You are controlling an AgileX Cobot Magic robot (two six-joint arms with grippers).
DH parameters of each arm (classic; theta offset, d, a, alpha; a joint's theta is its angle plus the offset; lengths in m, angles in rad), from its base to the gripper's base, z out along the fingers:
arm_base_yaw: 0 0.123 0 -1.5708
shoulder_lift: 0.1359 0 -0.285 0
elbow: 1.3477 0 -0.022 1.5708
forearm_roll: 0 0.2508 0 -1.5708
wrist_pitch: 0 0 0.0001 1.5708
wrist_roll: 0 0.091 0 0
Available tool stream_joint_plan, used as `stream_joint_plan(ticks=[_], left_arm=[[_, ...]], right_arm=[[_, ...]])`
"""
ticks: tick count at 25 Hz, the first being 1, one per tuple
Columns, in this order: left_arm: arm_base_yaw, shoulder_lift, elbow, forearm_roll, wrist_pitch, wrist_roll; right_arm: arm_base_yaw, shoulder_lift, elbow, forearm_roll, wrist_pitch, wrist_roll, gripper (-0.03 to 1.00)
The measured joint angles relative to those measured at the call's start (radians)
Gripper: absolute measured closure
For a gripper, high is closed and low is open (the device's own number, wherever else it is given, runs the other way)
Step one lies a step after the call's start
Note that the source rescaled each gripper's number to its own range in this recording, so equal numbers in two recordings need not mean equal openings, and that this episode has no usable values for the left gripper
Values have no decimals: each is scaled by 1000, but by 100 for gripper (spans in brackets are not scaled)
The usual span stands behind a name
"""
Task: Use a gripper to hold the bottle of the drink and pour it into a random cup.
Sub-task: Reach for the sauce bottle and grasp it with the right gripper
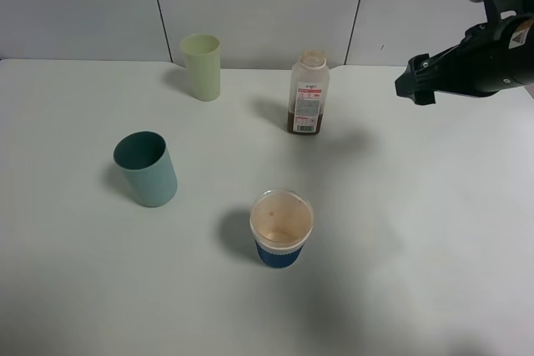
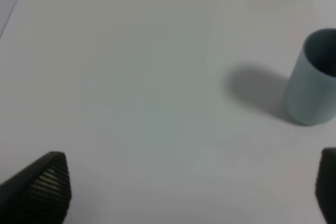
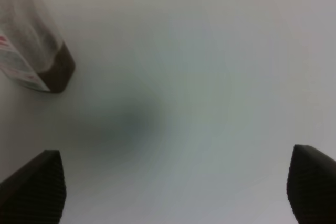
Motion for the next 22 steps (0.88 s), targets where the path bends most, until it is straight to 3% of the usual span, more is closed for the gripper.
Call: stream_joint_plan(ticks=[3,6,15,19,22], left_arm=[[0,0,0,0,0,0],[0,0,0,0,0,0],[0,0,0,0,0,0],[0,0,0,0,0,0],[0,0,0,0,0,0]], right_arm=[[0,19,0,-163,-29,184,22],[0,25,0,-403,-77,435,22],[-10,25,0,-1275,-223,1237,23],[-59,52,0,-1544,-328,1446,25],[-95,106,0,-1599,-358,1474,26]])
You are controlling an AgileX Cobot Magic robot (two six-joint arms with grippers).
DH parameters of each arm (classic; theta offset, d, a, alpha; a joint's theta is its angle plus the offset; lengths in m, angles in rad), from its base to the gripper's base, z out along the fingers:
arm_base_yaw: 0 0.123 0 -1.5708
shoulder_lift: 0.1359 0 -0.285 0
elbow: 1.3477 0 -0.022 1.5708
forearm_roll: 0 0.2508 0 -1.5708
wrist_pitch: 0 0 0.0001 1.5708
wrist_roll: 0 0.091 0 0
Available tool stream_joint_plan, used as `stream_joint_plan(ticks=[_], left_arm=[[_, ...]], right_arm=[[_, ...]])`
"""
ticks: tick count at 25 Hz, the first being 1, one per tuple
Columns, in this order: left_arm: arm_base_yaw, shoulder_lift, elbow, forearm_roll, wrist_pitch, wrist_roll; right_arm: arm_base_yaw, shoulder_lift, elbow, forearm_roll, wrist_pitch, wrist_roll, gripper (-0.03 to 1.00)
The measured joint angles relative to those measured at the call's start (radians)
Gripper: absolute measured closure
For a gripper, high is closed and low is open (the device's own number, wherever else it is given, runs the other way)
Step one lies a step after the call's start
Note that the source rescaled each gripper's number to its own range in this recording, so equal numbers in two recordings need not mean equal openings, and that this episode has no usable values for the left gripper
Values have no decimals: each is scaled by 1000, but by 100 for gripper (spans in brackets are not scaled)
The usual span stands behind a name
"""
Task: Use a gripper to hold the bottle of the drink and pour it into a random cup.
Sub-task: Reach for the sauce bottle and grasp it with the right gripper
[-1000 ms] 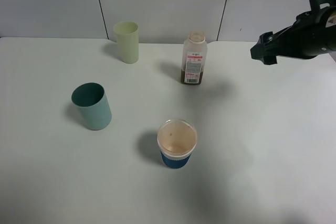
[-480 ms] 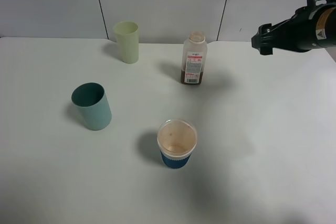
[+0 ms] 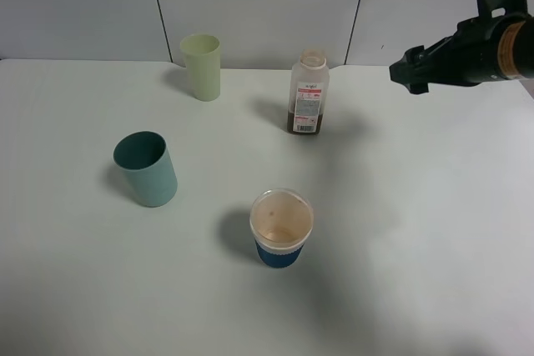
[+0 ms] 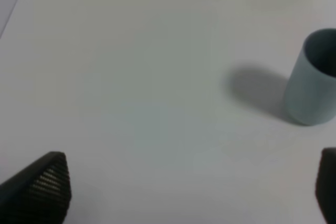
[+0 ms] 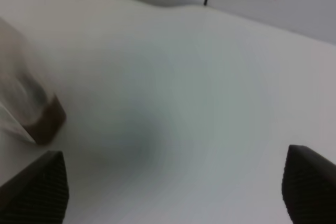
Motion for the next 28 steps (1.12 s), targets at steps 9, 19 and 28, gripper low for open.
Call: stream_joint_plan(ticks=[9,19,28], left_arm=[[0,0,0,7,0,0],[0,0,0,8,0,0],[0,0,0,8,0,0]], right_arm=[[-9,137,0,-15,-39,-164,26],[-9,274,-61,-15,-173,-194,26],[-9,347,-171,-17,-186,-196,17]])
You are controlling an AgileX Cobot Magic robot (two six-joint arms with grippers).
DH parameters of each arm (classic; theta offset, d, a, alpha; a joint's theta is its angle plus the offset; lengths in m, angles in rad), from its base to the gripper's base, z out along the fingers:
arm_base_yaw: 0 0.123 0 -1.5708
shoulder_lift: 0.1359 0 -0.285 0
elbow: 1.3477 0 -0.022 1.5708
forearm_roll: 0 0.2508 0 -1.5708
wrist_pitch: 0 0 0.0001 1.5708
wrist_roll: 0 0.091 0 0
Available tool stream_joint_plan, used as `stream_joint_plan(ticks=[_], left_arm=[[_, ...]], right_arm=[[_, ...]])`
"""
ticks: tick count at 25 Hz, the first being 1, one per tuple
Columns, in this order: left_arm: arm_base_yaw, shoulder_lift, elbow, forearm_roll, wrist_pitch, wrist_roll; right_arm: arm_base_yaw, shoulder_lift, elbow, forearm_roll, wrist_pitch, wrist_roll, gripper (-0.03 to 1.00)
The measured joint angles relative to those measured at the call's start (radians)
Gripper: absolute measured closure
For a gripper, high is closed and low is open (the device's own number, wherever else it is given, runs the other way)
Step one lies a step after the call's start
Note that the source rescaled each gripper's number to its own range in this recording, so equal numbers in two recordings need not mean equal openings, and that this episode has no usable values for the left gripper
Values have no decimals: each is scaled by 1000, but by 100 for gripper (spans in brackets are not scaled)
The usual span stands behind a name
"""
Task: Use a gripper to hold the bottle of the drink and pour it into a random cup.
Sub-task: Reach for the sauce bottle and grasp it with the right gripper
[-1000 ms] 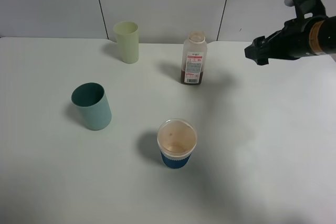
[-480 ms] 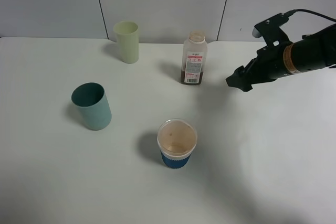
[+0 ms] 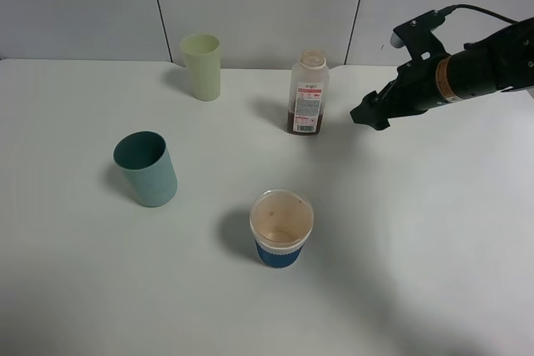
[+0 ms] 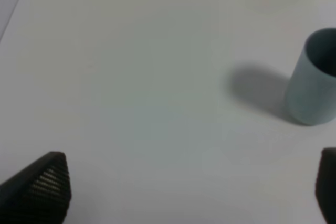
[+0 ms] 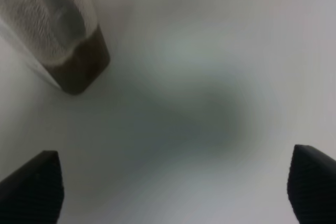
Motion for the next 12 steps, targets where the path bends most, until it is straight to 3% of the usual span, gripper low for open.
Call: stream_joint_plan(ticks=[6,12], left_arm=[[0,0,0,0,0,0],[0,0,0,0,0,0]], right_arm=[[0,53,-74,0,-116,-80,12],[-1,97,-122,-1,-265,-250,12]])
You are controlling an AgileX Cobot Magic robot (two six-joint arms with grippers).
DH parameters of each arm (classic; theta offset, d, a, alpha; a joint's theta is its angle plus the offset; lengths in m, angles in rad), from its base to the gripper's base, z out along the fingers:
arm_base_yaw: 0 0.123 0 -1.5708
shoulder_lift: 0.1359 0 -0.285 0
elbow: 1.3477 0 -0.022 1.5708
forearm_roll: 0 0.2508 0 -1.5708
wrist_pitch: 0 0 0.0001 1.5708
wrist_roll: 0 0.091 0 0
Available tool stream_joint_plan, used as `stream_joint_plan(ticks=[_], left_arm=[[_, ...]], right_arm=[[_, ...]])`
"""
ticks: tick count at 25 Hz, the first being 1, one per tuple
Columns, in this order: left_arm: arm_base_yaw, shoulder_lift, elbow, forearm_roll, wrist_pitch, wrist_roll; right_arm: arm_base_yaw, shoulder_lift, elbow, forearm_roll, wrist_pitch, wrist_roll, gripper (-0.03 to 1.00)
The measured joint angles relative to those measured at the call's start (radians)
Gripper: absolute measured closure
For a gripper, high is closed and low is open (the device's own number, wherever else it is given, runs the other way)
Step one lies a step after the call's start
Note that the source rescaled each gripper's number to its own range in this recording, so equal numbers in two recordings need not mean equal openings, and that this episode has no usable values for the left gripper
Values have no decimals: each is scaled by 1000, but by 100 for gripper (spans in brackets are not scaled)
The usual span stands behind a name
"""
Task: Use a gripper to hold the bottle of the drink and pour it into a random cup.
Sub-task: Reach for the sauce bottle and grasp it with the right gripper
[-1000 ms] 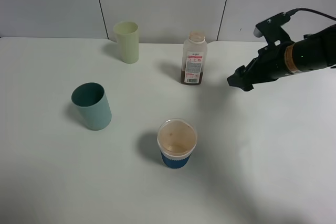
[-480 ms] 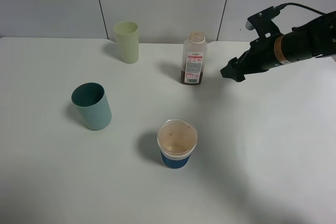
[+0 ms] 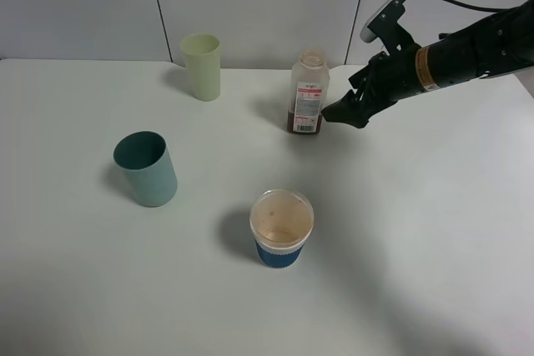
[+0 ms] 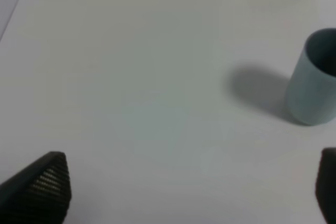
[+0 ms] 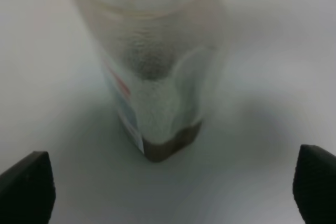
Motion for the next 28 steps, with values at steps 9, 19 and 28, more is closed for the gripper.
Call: stream_joint_plan(ticks=[9,19,28], left_arm=[[0,0,0,0,0,0],[0,0,0,0,0,0],[0,0,0,0,0,0]], right_arm=[[-82,37,-5,-1,-107,-147,12],[-102,135,-86,58,-192,-237,12],[-50,215,-210,71,-214,-220,12]])
